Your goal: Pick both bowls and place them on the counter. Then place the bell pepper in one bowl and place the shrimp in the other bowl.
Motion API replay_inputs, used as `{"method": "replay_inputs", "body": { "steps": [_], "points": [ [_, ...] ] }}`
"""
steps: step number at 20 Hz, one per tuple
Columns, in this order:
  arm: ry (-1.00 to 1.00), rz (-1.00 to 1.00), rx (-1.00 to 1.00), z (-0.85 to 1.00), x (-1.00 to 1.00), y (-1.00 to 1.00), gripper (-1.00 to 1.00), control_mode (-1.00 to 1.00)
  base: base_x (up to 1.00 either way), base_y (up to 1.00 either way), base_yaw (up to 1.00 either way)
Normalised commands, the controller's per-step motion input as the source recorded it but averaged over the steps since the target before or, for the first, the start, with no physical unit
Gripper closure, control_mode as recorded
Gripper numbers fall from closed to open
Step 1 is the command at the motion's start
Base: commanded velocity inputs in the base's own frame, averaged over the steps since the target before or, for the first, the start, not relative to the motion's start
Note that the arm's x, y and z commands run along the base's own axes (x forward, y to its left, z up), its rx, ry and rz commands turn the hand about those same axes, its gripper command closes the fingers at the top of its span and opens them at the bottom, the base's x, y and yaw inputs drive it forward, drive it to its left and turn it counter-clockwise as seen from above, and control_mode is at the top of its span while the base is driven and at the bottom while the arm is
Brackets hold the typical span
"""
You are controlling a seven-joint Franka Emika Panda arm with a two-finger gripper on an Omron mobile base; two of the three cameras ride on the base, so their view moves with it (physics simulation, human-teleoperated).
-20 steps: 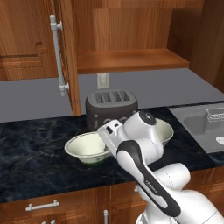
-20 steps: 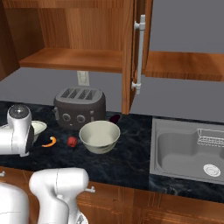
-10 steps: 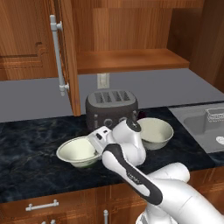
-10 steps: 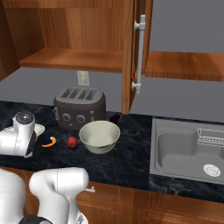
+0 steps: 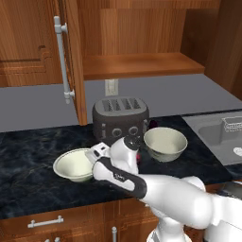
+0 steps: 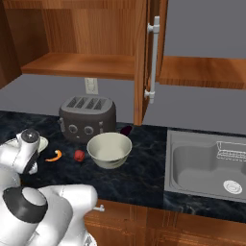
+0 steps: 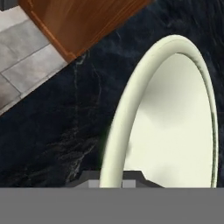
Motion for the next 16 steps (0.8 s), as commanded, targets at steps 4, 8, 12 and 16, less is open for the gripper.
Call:
{"method": "replay_inputs", "body": {
  "steps": [4, 8, 12, 16],
  "points": [
    [0.07, 0.06, -0.02, -0.23, 0.29, 0.25, 1.00, -1.00, 0.00, 0.00, 0.00],
    [0.09, 0.05, -0.01, -0.13, 0.10, 0.10, 1.00, -1.00, 0.00, 0.00, 0.00],
    [0.10, 0.00, 0.00, -0.11, -0.01, 0.00, -1.00, -1.00, 0.00, 0.00, 0.00],
    [0.02, -0.03, 0.00, 0.10, -0.08, 0.00, -1.00, -1.00, 0.00, 0.00, 0.00]
  ]
}}
